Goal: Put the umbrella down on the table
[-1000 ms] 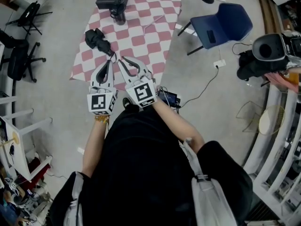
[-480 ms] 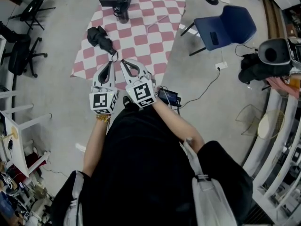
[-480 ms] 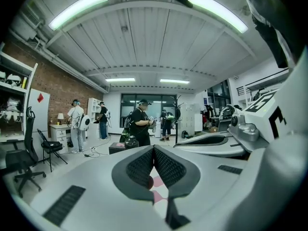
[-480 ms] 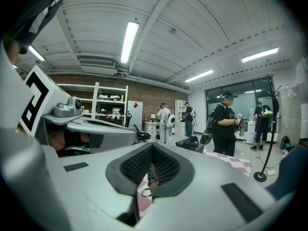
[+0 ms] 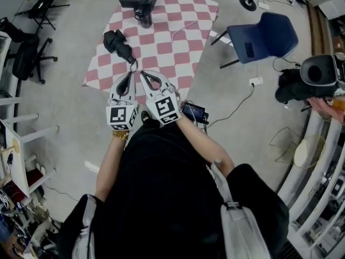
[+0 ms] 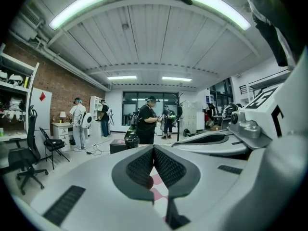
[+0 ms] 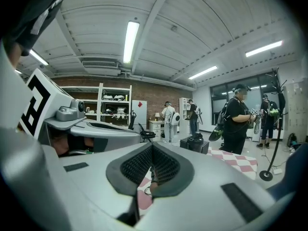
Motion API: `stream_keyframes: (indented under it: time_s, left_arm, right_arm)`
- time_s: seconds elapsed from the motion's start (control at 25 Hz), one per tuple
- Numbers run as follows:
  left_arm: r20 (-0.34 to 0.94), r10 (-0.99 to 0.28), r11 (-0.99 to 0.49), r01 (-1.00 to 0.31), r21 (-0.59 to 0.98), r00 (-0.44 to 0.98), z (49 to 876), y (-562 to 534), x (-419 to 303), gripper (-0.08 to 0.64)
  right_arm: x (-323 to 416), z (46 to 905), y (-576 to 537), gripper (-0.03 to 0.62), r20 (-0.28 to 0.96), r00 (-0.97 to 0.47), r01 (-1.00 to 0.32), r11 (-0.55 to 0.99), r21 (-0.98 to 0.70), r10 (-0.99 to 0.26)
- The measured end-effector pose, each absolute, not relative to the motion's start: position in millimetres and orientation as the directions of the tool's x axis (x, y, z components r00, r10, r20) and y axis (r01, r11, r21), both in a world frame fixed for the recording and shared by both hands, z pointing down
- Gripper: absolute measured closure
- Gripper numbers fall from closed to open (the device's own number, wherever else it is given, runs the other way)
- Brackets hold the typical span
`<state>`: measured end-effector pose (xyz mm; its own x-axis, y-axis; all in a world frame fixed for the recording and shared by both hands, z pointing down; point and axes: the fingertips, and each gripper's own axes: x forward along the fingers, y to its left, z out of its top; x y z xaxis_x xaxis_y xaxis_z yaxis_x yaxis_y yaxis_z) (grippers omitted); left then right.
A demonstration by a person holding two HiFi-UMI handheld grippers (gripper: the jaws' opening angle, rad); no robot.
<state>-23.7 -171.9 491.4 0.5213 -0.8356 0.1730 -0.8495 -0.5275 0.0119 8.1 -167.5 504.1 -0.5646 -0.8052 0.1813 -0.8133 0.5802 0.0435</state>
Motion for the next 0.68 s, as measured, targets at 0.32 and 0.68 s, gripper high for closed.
stream_keyframes:
  time_s: [0.32,0.68]
  left_arm:
    - [0.184,-0.846,-0.507,-0.862,0.014,0.501,498.7,-179.1,-17.0,0.546]
    - [0.225,-0.851,-0.478,-0.877,0.039,0.474,509.5,-173.4,-26.9,0.546]
  right_arm:
    - [10.6,507.0,-173.4,0.576,0.183,-0.601,-0.79,0.613,0.012,-0.778]
    - [5.1,516.2,-184.4,0.577,0.197,-0.627,-0.772,0.634,-0.029,-0.754]
